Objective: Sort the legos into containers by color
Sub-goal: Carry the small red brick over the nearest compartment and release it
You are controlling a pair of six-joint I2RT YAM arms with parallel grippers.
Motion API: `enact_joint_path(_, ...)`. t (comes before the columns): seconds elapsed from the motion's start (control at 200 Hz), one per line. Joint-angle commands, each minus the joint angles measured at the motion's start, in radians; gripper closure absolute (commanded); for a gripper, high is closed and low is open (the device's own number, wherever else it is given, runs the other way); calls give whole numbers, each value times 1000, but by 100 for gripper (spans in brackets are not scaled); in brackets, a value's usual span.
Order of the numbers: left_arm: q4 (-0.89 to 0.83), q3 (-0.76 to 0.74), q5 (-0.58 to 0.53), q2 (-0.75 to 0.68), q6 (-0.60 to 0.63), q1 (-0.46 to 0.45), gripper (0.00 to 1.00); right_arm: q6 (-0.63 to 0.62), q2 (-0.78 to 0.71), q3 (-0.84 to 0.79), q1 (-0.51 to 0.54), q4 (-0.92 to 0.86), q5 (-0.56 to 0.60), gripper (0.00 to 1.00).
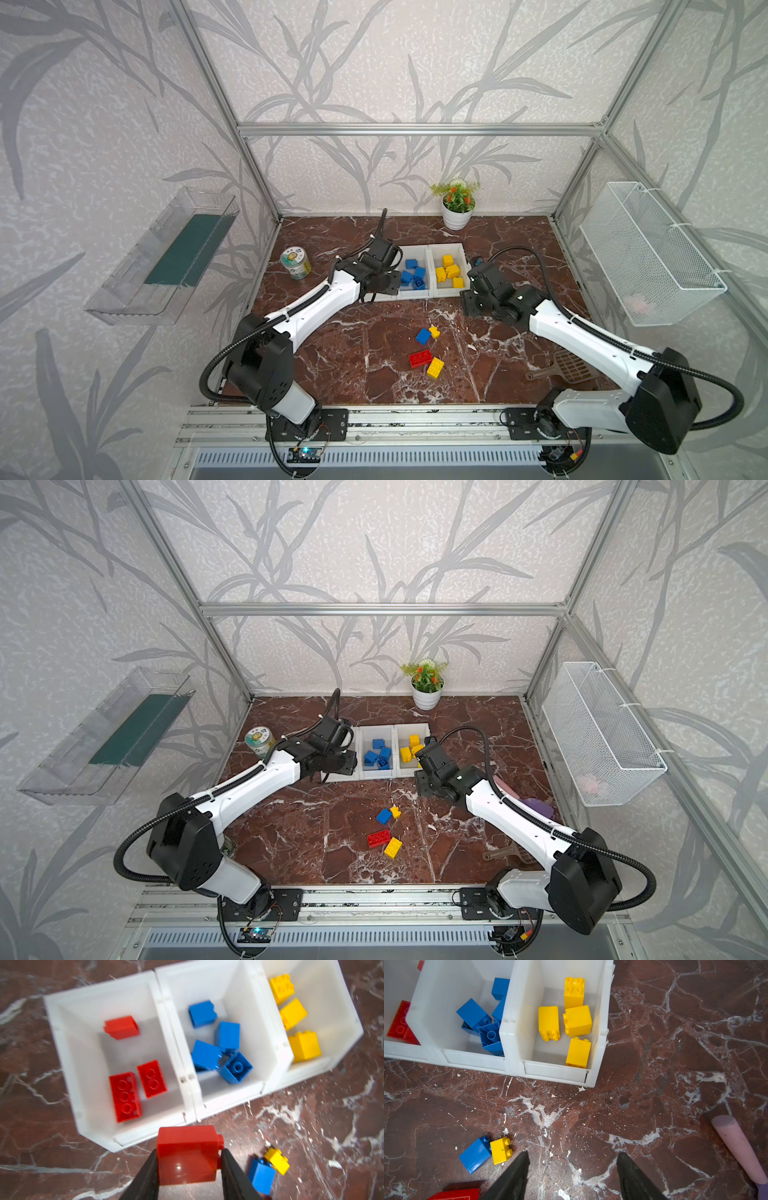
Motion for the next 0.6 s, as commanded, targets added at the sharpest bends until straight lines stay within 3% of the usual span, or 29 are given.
enact_joint_path(0.0,30,38,-26,42,51,52,55,-7,-19,33,-6,-17,21,32)
enact_joint_path(0.465,-19,283,-37,314,63,149,51,-2,-66,21,-5,-50,55,32)
enact_joint_path(0.595,-35,311,-17,337,59,159,41,-3,-69,19,-7,-51,63,32)
